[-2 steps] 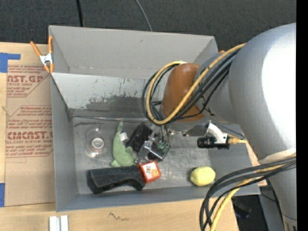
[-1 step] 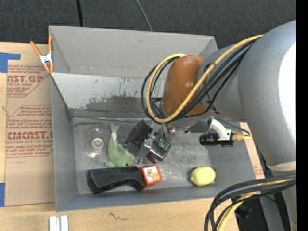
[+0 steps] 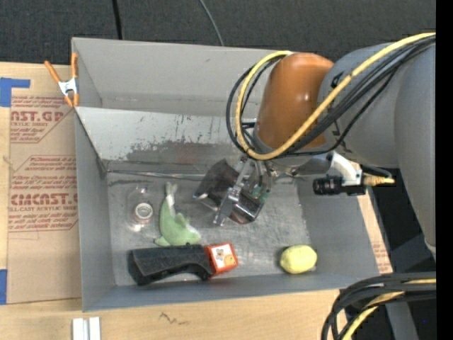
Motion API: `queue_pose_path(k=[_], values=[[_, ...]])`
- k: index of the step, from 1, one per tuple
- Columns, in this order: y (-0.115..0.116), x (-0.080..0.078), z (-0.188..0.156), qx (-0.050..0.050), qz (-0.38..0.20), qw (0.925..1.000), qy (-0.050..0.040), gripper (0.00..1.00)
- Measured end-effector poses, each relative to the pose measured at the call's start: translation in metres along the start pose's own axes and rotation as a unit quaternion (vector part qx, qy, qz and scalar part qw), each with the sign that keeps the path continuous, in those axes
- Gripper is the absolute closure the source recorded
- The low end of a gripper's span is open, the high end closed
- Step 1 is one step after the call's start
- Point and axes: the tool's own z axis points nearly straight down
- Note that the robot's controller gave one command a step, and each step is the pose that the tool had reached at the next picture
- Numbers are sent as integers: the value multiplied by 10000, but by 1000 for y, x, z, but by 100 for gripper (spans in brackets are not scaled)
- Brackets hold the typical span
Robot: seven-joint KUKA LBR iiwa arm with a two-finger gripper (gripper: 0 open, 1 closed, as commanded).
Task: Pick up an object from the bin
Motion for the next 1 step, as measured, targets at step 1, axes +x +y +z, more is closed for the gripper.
queue_pose_path(k=[1], values=[[-2, 8, 22, -38, -44, 10000, -75, 100]])
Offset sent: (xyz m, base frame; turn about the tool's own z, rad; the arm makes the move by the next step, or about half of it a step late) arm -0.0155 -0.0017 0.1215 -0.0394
